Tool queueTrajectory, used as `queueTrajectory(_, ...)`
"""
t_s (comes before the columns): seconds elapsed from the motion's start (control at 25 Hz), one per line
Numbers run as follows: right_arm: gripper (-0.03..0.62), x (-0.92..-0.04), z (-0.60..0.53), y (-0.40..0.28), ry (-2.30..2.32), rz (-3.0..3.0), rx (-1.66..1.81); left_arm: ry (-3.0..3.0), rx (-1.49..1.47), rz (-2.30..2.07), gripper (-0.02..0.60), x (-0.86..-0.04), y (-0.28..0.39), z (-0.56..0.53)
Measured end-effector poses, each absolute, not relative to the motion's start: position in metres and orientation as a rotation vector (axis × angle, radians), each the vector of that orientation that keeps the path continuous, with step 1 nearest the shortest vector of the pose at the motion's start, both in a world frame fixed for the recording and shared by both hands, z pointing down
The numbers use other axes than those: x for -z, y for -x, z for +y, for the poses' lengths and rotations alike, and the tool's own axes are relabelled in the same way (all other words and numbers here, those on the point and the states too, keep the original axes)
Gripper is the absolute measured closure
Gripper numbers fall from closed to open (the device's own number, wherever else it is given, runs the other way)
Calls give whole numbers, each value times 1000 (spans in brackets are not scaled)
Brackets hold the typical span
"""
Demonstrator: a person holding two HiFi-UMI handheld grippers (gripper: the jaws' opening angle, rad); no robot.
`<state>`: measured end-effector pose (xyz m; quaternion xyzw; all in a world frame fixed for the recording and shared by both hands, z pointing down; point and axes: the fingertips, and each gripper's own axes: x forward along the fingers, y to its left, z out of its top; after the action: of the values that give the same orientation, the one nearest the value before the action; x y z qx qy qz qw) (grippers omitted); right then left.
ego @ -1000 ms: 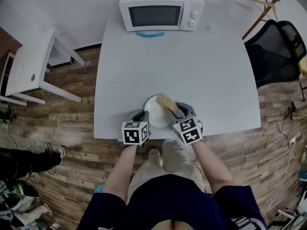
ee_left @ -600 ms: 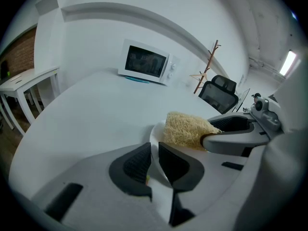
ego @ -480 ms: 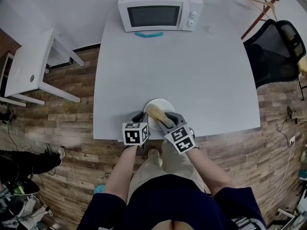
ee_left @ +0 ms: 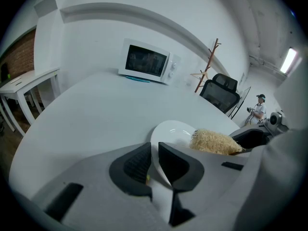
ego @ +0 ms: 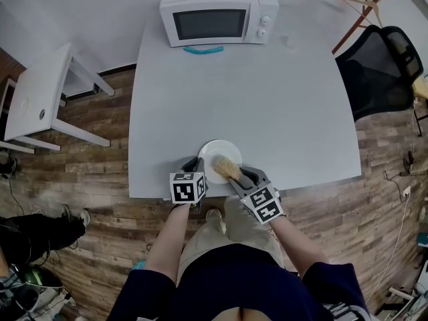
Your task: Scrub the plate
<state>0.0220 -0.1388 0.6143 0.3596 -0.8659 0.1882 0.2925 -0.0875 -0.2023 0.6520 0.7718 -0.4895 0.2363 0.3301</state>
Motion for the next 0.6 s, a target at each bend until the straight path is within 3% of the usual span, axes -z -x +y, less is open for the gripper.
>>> queueTrajectory(0.6, 434, -592, -142, -42, -1152, -2319, -516, -2042, -632, -1287, 525, -653, 89, -203)
